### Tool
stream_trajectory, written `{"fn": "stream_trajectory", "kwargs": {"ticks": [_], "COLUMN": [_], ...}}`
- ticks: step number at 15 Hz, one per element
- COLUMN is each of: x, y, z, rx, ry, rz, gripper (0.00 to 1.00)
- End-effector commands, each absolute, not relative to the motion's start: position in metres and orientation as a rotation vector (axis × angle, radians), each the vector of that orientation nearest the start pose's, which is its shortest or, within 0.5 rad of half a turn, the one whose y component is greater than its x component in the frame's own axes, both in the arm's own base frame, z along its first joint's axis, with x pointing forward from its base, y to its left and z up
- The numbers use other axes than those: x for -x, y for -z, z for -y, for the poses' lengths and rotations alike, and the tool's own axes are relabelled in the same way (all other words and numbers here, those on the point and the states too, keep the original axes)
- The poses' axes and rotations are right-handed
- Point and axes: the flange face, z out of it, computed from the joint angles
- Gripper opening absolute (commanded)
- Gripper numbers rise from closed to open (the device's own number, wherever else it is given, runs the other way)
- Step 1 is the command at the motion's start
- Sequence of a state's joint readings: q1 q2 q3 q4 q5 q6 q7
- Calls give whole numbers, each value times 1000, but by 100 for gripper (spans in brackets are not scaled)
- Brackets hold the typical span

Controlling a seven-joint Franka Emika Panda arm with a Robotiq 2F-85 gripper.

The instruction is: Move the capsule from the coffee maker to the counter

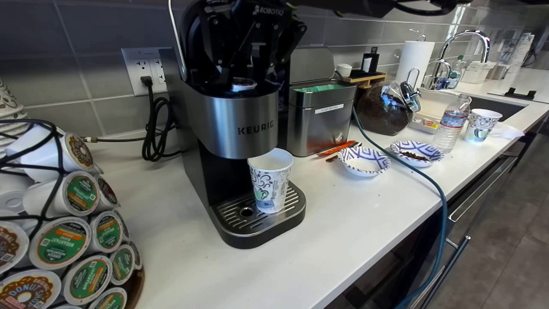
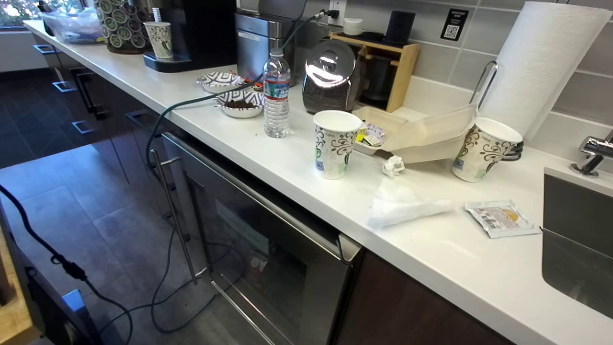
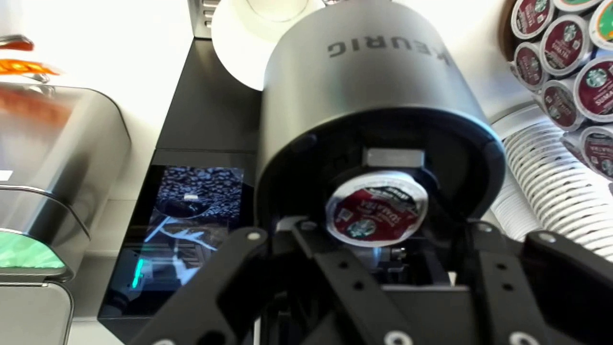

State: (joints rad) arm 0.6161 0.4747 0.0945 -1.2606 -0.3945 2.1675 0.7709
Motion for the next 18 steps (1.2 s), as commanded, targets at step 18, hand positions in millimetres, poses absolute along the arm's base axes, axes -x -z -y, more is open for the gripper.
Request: {"fn": "stream_trajectory", "kwargs": {"ticks": [18], "x": [-511], "y": [-623], "z": [-450], "rx": [2889], "ry": [982], "rz": [100], "gripper": [16]}}
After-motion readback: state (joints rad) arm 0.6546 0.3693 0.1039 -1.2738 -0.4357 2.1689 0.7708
